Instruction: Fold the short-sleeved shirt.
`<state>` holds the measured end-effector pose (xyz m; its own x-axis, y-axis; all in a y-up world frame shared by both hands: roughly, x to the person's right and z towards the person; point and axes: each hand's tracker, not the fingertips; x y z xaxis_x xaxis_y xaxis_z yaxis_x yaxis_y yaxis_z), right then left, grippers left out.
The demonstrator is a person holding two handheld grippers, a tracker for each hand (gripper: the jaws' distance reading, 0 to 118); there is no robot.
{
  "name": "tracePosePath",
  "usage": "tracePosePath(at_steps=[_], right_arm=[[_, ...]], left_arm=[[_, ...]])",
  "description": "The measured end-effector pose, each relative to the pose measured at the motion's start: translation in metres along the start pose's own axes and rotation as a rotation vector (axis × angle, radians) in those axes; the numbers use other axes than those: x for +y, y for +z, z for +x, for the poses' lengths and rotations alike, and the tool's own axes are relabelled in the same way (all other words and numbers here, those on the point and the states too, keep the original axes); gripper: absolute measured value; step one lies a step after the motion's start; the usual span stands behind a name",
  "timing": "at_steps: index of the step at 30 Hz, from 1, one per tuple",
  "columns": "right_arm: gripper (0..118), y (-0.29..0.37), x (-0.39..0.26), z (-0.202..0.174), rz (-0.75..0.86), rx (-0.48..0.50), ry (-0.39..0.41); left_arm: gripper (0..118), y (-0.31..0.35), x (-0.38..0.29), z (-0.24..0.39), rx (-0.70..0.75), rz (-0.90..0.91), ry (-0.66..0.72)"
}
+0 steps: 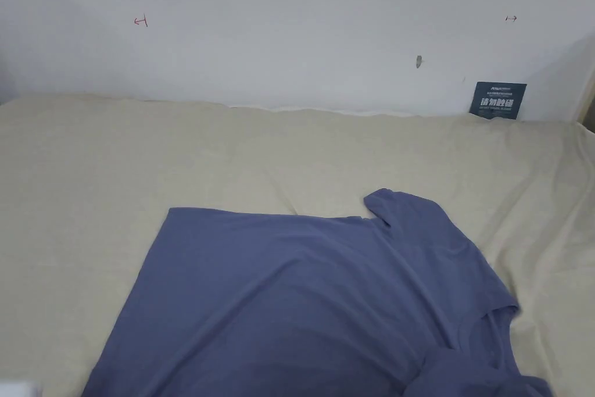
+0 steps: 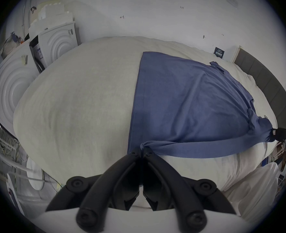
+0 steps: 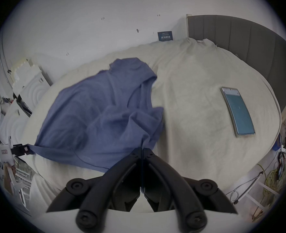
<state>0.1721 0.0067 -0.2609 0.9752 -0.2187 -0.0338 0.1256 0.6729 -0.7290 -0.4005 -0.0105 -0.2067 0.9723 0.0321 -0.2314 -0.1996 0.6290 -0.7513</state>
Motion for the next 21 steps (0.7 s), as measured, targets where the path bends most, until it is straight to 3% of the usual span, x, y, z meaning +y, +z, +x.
tracePosePath(at_steps=[7,14,16,17,18,19,20,21], right_arm=[[2,-0.032,0.065,-0.003,0.049,0.019,0.005],[2,-0.113,0.12,0.004,-0.02,0.02,-0.032],[3,-0.131,0.123,0.007,-0.028,-0.001,-0.047],[9,-0.137,0.125,0.008,-0.039,-0.001,-0.045],[31,-0.14,0.126,0.008,-0.047,-0.007,-0.048],[67,-0.141,0.125,0.01,-0.046,-0.012,-0.049],[108,-0.141,0.124,0.011,-0.049,-0.019,-0.049],[118,-0.138,0.122,0.011,-0.039,-0.015,-0.045]], left_arm=[[1,-0.04,0.08,0.008,-0.015,0.056,0.013],[2,-0.112,0.141,0.024,0.009,0.042,-0.039],[18,-0.127,0.146,0.028,0.074,0.029,-0.077],[44,-0.137,0.147,0.024,0.104,0.014,-0.077],[71,-0.14,0.147,0.021,0.085,0.021,-0.063],[95,-0.14,0.147,0.017,0.07,0.014,-0.04],[110,-0.138,0.145,0.013,0.052,0.011,0.012],[110,-0.129,0.144,0.011,0.032,0.042,0.043]])
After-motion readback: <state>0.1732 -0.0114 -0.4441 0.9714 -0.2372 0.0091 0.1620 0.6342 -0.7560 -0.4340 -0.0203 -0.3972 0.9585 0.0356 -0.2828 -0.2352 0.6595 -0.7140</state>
